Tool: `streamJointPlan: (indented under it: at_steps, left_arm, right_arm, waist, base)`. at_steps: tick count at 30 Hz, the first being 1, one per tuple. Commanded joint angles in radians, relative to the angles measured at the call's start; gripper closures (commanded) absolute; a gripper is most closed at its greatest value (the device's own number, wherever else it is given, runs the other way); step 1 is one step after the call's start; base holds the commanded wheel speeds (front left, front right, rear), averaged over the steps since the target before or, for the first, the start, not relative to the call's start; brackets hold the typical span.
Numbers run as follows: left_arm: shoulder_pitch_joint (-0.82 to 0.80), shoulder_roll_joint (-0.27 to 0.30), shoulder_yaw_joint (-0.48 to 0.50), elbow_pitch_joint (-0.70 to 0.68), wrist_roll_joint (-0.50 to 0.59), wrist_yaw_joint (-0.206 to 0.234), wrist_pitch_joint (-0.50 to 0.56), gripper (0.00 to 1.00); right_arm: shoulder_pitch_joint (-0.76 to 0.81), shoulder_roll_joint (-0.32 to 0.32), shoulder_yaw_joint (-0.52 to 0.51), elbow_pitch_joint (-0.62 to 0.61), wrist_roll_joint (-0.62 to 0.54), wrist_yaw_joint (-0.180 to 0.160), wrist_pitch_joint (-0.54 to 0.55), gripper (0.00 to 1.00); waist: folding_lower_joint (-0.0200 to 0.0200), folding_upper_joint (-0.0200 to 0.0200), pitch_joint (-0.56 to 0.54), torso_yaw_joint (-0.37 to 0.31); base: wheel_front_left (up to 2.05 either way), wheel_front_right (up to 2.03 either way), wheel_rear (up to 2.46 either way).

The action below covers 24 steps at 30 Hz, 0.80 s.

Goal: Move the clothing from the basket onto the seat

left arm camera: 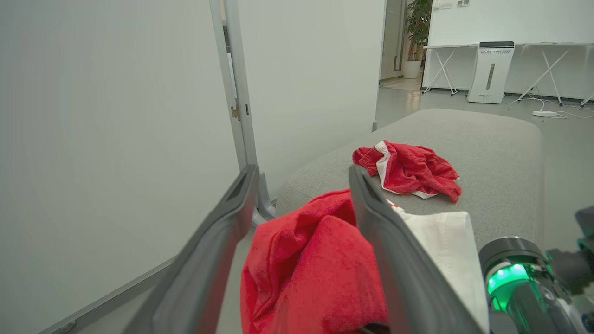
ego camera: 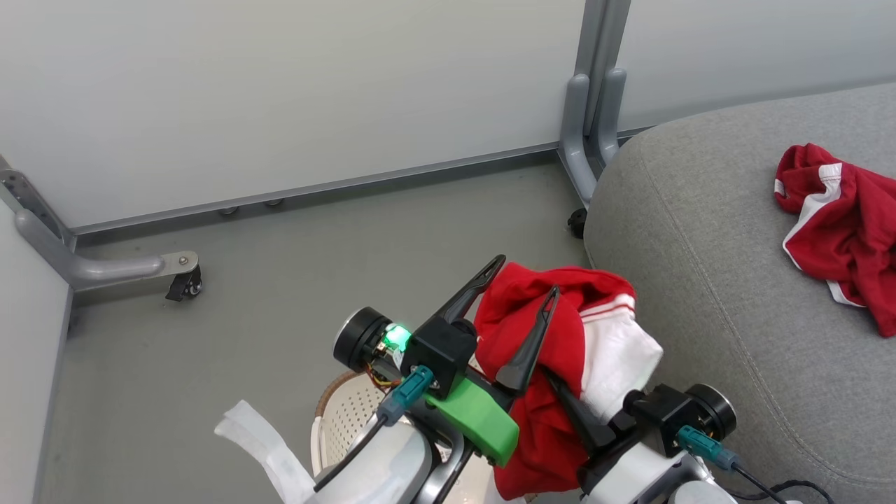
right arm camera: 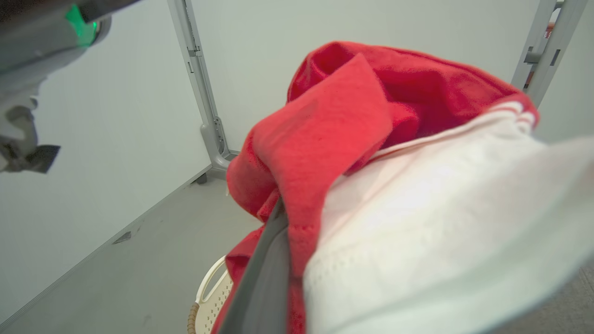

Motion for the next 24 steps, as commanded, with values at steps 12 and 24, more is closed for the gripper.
streamJointPlan:
  at_steps: [12, 24]
  left_arm:
    - [-0.01, 0.012, -0.004, -0.005, -0.011, 0.009, -0.007, 0.0]
    - [0.003, 0.033, -0.001, -0.011, -0.021, 0.02, -0.001, 0.0]
  right_arm:
    - [-0.009, -0.002, -0.007, -0.007, 0.011, -0.001, -0.002, 1.0]
    - [-0.011, 0.0, -0.084, -0.047, -0.004, -0.001, -0.002, 1.0]
  waist:
    - [0.0, 0.0076, 0.004, 0.0]
    - [0.0, 0.0076, 0.033, -0.059]
  base:
    - [0.0, 0.0, 0.0]
    - [0.0, 0.0, 0.0]
